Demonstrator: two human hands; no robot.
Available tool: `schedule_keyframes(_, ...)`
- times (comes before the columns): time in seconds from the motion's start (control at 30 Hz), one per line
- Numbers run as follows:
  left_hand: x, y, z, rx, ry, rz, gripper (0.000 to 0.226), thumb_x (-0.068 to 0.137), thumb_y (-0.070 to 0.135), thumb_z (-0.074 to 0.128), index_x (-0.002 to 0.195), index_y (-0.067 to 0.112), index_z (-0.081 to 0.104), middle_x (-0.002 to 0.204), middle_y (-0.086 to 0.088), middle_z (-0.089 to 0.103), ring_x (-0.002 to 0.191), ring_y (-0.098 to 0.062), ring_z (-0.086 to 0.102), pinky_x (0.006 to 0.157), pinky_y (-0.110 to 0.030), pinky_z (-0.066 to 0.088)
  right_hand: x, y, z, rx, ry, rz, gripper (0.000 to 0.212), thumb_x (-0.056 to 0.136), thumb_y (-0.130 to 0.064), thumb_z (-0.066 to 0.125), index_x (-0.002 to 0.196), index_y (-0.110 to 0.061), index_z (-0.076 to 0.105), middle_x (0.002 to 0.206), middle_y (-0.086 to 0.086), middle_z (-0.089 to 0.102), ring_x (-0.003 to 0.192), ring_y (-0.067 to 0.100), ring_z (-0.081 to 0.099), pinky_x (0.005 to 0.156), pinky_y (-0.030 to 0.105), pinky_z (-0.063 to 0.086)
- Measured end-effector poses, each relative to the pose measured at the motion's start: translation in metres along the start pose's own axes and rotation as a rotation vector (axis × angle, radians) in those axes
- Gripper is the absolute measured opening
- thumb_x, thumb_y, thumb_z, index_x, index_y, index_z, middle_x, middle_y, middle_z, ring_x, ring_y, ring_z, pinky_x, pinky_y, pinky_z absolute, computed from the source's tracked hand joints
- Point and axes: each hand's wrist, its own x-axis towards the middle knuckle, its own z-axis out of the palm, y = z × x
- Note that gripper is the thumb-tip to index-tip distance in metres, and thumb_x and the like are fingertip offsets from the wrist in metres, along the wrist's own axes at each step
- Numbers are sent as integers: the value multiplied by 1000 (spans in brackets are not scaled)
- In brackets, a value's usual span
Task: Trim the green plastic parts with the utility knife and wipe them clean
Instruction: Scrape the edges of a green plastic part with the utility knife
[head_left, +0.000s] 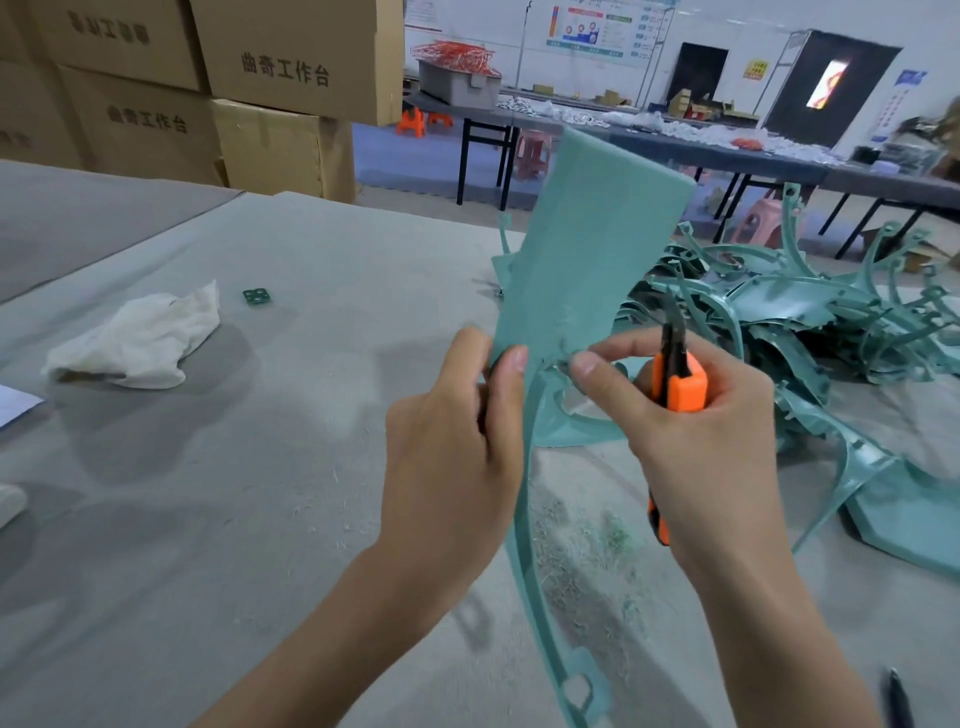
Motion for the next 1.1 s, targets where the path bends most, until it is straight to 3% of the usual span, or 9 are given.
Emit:
schedule_keyframes(0.2, -6, 2, 3, 55, -41, 78, 27, 98, 28, 43, 77, 36, 27, 43, 16, 21, 38, -7, 33, 41, -8, 25, 5, 4, 1, 54, -125, 190, 20, 73, -13, 85, 80, -15, 67, 44, -15, 44, 40, 3, 35, 43, 13, 30)
schedule_keyframes(0.37, -10, 4, 6, 78, -51, 125, 19, 97, 31, 39, 81, 29, 30, 46, 14, 23, 48, -19, 39, 44, -19, 32, 8, 8, 1, 107, -125, 323, 14, 71, -6, 74, 70, -15, 64, 48, -7, 36, 43, 11, 27, 44, 24, 25)
schedule_keyframes(0.63, -7, 5, 4, 26, -17, 94, 27, 98, 23, 41, 75, 26, 27, 46, 15, 15, 39, -5, 30, 40, -9, 22, 10, 7, -2, 181, 87, 213, 15, 89, -5, 65, 77, -11, 71, 45, -15, 45, 44, 3, 34, 50, 19, 28)
schedule_keyframes(0.8, -5, 2, 4, 30, -16, 38, 28, 98, 25, 40, 73, 25, 27, 42, 13, 16, 38, -7, 30, 41, -8, 23, 6, 6, 0, 189, 53, 159, 21, 94, -15, 65, 74, -16, 72, 45, -15, 43, 44, 4, 32, 51, 20, 28)
schedule_keyframes(0.93, -7, 1, 4, 36, -28, 70, 25, 98, 27, 40, 76, 26, 28, 43, 16, 18, 38, -4, 32, 41, -6, 24, 5, 7, 3, 102, 48, 80, 23, 89, -27, 71, 68, -20, 67, 47, -15, 54, 43, 2, 42, 49, 13, 33)
schedule_keyframes(1.1, -7, 0, 5, 39, -40, 101, 25, 97, 27, 41, 77, 29, 26, 44, 17, 18, 39, -5, 31, 41, -6, 24, 5, 8, 4, 75, 15, 26, 19, 90, -13, 71, 72, -16, 66, 51, -16, 54, 44, 2, 42, 49, 12, 34)
